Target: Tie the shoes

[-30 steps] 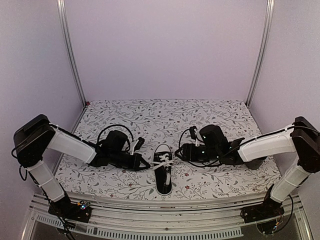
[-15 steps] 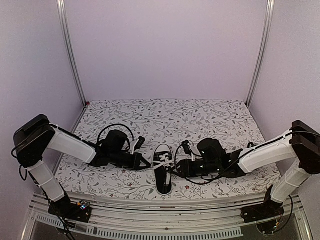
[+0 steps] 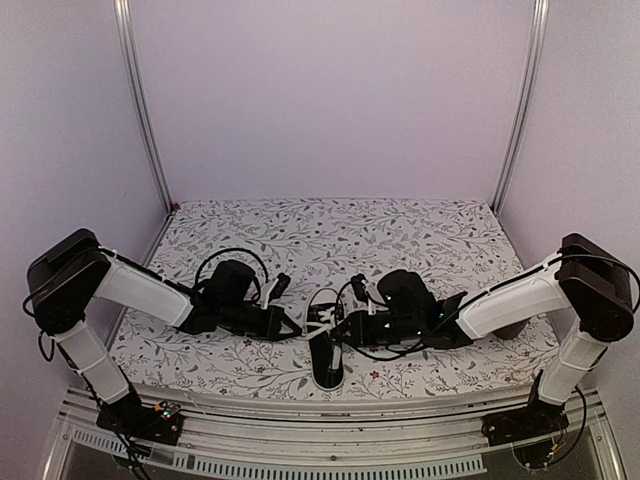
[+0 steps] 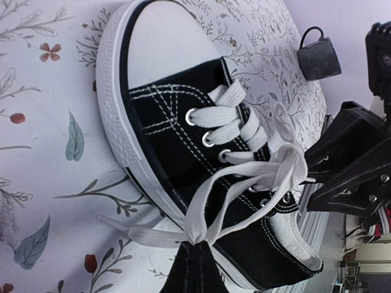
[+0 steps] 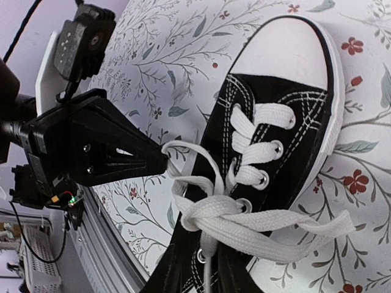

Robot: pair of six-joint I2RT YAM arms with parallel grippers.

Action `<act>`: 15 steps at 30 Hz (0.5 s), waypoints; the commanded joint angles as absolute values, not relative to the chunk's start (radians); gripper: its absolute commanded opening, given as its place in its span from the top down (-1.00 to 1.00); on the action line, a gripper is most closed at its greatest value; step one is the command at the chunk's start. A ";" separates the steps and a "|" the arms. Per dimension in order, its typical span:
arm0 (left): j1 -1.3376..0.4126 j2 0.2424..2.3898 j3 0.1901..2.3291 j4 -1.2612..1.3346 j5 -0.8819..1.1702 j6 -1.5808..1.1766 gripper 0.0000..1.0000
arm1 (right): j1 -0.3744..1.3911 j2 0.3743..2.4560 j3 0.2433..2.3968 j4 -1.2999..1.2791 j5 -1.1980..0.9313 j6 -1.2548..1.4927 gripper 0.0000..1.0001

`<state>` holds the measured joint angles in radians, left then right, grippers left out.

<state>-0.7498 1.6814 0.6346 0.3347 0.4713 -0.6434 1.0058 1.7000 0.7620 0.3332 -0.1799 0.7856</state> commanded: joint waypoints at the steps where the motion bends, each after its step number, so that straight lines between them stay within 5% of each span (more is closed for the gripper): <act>1: -0.752 1.662 0.647 0.339 0.479 -0.630 1.00 | 1.004 1.715 0.782 0.342 -0.167 0.787 0.70; 6: -0.752 1.659 0.650 0.336 0.480 -0.625 0.99 | 1.004 1.691 0.758 0.314 -0.144 0.798 0.95; 12: -0.751 1.652 0.657 0.334 0.475 -0.616 0.31 | 1.004 1.622 0.685 0.292 -0.133 0.820 0.95; 15: -0.751 1.652 0.667 0.339 0.477 -0.604 0.12 | 1.005 1.591 0.646 0.274 -0.131 0.830 0.95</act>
